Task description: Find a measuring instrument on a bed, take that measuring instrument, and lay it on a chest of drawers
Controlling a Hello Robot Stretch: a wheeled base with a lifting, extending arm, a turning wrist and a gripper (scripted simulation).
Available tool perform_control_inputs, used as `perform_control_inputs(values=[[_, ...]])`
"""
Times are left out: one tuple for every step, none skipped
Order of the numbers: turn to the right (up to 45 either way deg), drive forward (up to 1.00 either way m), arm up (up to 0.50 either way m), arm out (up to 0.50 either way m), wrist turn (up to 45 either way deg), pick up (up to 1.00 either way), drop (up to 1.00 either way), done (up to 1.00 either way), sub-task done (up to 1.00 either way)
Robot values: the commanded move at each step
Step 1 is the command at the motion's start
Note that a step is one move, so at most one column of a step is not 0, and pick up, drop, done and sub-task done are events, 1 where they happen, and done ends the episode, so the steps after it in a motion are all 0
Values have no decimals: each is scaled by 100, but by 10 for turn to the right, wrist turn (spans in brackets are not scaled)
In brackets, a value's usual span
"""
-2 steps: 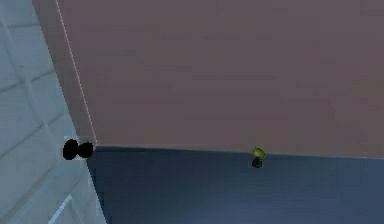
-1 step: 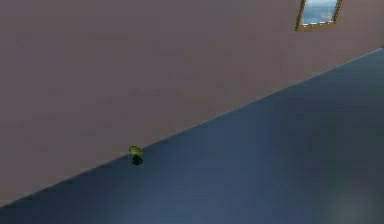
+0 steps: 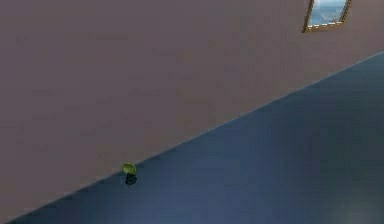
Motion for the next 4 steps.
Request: perform_control_inputs(values=[[450,0,0,0,0,0,0,0,0],[60,0,0,0,0,0,0,0,0],[0,100,0,0,0,0,0,0,0],[0,100,0,0,0,0,0,0,0]])
